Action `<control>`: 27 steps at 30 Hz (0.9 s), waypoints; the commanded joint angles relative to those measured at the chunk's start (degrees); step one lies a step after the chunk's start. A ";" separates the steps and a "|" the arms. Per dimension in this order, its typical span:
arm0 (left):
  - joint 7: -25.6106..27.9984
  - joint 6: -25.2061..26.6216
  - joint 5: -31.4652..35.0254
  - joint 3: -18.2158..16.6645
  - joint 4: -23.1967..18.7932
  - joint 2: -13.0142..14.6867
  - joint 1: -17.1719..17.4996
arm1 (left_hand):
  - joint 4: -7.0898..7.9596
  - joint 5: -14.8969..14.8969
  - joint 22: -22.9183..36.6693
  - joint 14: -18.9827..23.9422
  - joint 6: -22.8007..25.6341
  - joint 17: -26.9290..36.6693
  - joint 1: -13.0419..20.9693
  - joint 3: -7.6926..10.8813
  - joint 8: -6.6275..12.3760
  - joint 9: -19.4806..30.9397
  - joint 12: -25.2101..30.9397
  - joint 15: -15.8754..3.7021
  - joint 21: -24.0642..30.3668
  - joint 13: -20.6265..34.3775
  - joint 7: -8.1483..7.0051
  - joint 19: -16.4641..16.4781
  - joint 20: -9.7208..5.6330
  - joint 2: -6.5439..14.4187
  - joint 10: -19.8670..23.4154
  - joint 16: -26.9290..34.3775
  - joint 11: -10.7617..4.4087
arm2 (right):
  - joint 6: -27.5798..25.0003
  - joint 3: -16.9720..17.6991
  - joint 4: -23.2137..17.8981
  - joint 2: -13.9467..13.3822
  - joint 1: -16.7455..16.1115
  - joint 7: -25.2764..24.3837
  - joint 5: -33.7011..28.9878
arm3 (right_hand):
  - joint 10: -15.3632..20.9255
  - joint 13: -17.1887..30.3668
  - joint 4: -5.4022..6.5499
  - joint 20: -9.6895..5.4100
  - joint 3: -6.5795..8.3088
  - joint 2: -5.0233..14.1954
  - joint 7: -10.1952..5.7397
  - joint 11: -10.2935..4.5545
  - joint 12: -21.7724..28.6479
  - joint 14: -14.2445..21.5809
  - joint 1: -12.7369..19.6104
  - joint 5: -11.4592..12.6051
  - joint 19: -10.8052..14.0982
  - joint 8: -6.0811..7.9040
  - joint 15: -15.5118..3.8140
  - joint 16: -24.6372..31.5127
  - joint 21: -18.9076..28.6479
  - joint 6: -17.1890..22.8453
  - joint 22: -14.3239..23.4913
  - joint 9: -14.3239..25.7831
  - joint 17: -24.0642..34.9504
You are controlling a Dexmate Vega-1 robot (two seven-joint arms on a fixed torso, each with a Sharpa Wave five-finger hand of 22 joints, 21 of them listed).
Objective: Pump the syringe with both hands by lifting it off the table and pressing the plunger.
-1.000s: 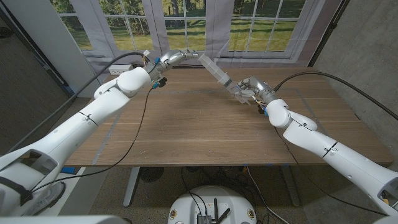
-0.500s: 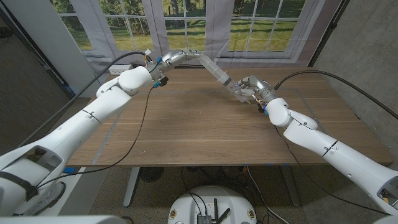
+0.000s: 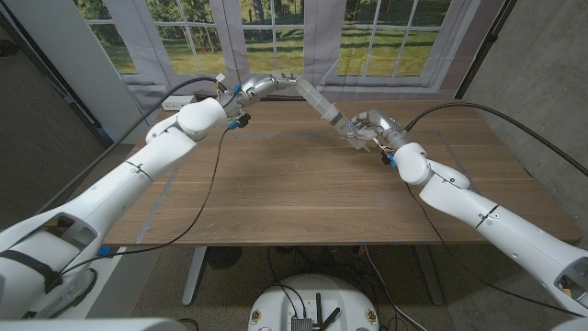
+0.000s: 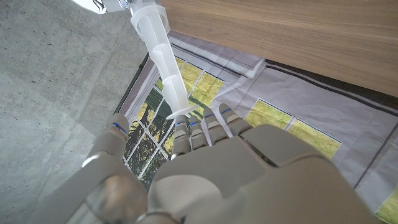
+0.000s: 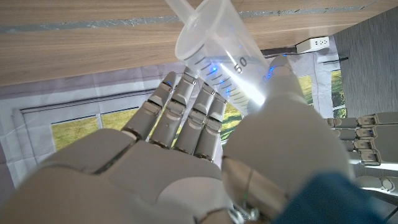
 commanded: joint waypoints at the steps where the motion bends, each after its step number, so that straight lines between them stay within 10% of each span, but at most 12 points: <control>1: -1.28 -0.42 -0.25 0.96 1.95 -0.98 -1.13 | -0.02 -0.07 0.19 0.74 -0.33 0.16 0.23 0.05 0.10 0.15 -0.13 -2.91 0.44 0.03 0.03 0.25 -0.16 0.66 0.03 -0.02 0.38 | 1.23 0.23 1.04 0.58 0.64 0.19 0.74 | 1.69 0.31 0.02 -7.87 -0.06 13.75 -4.91 -0.95 0.00 0.96 13.79 0.29 0.46 -0.13 -5.34 -0.19 0.28 5.49 0.14 0.29 0.39; 27: -3.18 -1.78 -1.27 2.18 4.52 -2.49 -2.17 | -0.07 -0.07 0.18 0.97 -0.43 0.17 0.37 0.06 0.24 0.16 -0.01 -2.98 0.45 0.06 0.21 0.18 -0.52 0.92 0.36 -0.20 0.40 | 1.95 0.43 1.08 0.73 0.80 -0.22 0.65 | 2.10 1.12 -0.11 -8.26 0.01 13.90 -3.79 -0.95 0.37 2.00 14.05 0.46 0.31 -0.11 -5.33 -0.19 0.17 5.94 0.23 0.27 1.29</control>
